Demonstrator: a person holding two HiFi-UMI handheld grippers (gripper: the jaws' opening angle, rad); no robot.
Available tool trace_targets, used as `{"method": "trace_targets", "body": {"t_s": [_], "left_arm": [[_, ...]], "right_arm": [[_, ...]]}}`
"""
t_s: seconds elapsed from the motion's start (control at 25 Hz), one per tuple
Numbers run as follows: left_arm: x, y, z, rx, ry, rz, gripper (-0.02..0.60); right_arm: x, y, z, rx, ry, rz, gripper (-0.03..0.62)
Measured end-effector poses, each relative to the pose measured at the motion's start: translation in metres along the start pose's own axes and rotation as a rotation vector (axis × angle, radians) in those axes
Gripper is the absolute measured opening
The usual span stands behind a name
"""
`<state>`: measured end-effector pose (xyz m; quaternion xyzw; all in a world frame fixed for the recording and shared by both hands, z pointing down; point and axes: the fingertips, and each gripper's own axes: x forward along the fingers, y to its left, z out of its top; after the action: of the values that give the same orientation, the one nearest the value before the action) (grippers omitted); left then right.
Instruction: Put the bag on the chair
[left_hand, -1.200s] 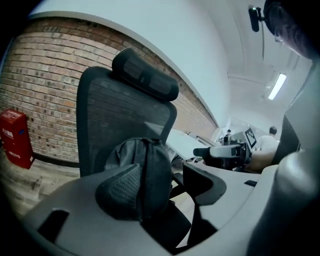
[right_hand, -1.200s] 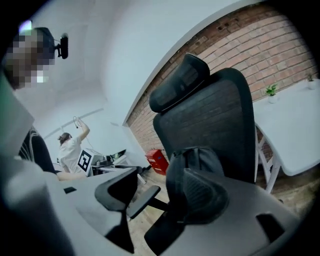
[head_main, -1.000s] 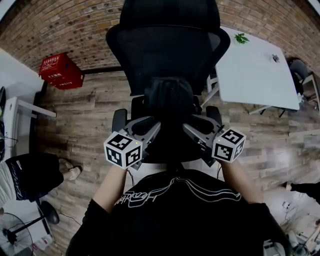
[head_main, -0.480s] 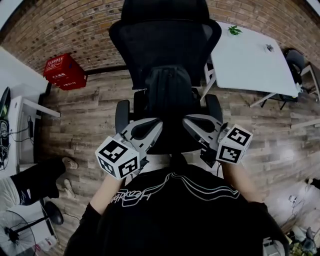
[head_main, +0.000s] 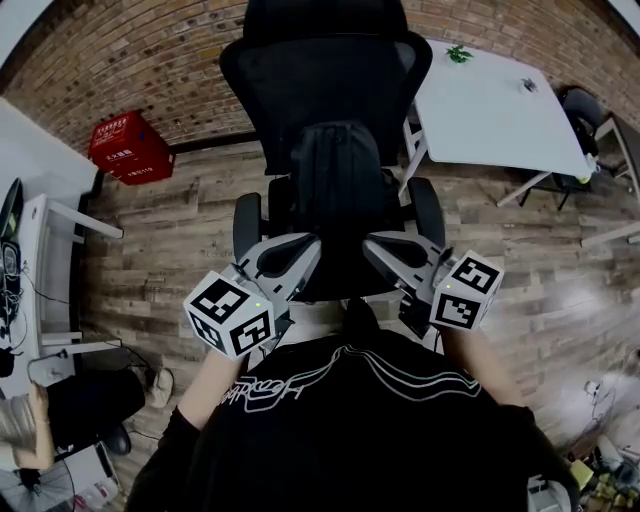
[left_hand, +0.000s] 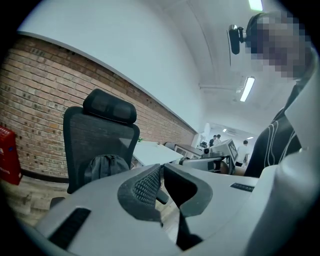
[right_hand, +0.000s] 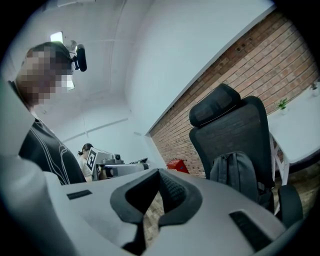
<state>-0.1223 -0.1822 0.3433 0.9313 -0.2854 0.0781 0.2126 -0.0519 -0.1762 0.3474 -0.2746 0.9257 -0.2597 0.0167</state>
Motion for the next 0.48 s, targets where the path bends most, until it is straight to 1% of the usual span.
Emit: {"method": "trace_targets", "body": {"t_s": [0.08, 0.2, 0.48], "left_arm": [[-0.003, -0.002, -0.001, 0.003, 0.0, -0.001, 0.044], [-0.007, -0.004, -0.004, 0.008, 0.0, -0.001, 0.044], [-0.014, -0.004, -0.016, 0.012, 0.011, 0.02, 0.038]], "right_arm": [[-0.002, 0.005, 0.0, 0.001, -0.014, 0.007, -0.005], [-0.004, 0.011, 0.0, 0.03, -0.043, 0.027, -0.005], [0.0, 0.013, -0.02, 0.024, -0.001, 0.007, -0.005]]}}
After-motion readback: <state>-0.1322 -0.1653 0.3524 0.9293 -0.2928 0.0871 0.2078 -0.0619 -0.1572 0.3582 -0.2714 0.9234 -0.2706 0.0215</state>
